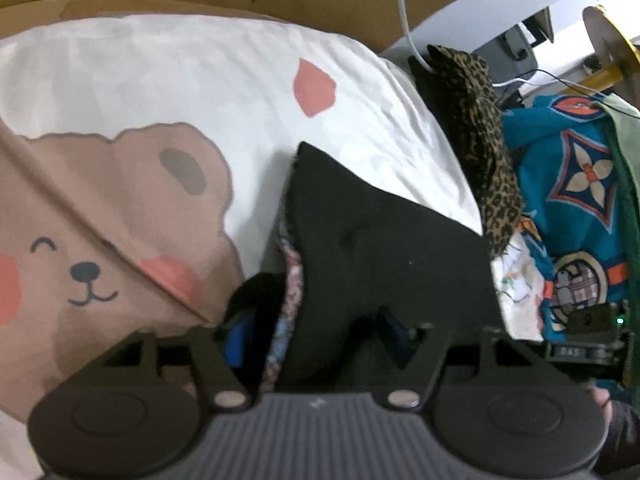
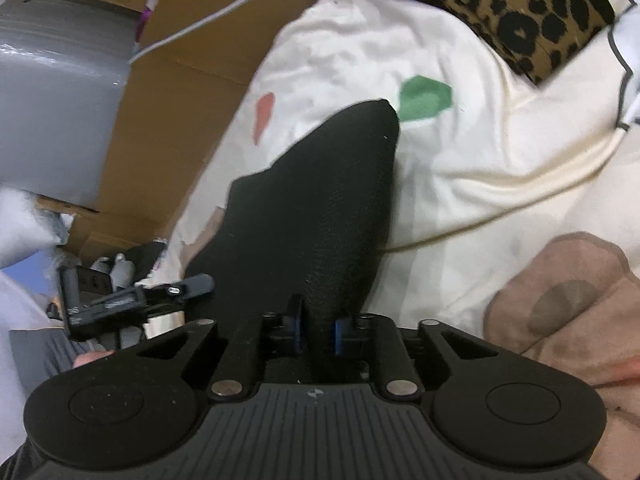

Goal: Fold clothes
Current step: 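Lift the folded shorts off the sheet with both tools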

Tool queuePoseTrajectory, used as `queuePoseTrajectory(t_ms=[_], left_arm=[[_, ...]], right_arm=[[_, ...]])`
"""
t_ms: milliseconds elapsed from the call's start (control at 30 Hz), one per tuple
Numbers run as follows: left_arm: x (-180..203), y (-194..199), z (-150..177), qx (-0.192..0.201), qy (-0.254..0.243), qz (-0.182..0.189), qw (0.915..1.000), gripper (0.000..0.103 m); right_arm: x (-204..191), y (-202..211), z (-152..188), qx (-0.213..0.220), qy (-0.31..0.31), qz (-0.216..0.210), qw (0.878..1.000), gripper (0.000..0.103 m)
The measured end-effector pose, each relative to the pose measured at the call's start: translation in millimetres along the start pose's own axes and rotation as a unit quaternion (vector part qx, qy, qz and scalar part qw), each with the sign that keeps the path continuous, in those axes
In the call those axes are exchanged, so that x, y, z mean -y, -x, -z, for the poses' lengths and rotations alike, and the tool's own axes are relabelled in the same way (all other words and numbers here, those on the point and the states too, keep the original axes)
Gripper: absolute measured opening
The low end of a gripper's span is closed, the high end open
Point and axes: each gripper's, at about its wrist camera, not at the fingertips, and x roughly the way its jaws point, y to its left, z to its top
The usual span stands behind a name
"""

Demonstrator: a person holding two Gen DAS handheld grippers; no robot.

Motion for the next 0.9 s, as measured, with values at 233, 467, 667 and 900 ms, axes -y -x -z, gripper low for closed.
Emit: queuePoseTrajectory(t_ms=[233,467,667,900], left_arm=[[3.3,-8.1,-2.2,-0.011,-0.003,0.011,0.9999,0.08],[14.8,-9.3,-3.0,-0.015,-0.018,0.015,0.9996,0.034],[22.7,-13.5,-4.4,-0.01,-0.029,0.029,0.9991,0.034],[19.4,-25.8,-2.5,-0.021,-0.033,0.031,0.9988,0.067]], right_arm=[[7.4,-17.1,-0.7,-0.013,-0.012,-0.003,1.0,0.039],[-4.9,-6.8,-5.7,-0.003,0.007,-0.011,1.0,0.01],[-1.4,13.5,-11.7,0.016,0.002,-0.012,1.0,0.009],[15.0,5.7,-14.5,-0.001,-0.024,0.004,1.0,0.032]])
